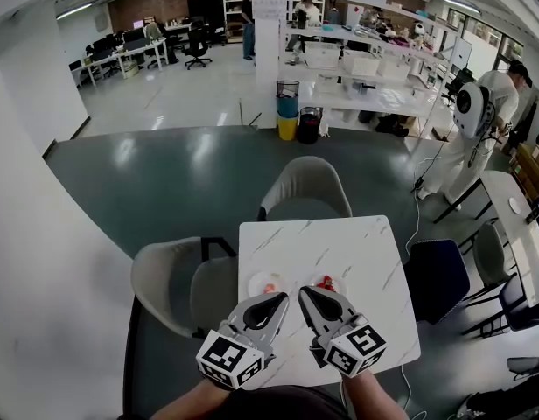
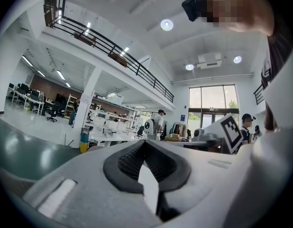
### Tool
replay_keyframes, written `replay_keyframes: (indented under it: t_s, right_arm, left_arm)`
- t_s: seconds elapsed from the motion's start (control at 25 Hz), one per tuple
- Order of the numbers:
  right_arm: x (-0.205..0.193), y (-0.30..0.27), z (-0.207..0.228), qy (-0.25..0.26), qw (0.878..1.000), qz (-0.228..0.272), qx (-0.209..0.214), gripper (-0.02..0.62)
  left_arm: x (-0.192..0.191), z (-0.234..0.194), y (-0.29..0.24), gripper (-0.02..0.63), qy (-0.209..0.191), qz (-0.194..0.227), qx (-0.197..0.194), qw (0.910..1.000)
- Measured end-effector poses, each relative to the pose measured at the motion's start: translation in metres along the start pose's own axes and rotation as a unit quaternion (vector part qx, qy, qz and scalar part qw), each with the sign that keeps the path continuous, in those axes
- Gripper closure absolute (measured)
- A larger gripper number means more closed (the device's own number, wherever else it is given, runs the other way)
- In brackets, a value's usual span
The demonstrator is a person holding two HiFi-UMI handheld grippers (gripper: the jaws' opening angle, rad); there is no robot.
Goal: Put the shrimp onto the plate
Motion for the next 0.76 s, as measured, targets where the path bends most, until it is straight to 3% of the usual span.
replay_keyframes:
  t_s: [0.76]
  right_arm:
    - [-0.016, -0.004, -0.011, 0.003, 1.000, -0.011, -0.004, 0.594]
  left_arm:
    - [-0.020, -0.009, 0.012, 0.597, 0.009, -0.014, 0.004, 0.9998]
Point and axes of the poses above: the fingertips, and each gripper's own axes: y backward along the fingers, z to its right, x out of its top, the point moved 4 cm from there along y, backward along the fingers, and after that the axes turned 11 degrees about -x, right-handed, at the moved point
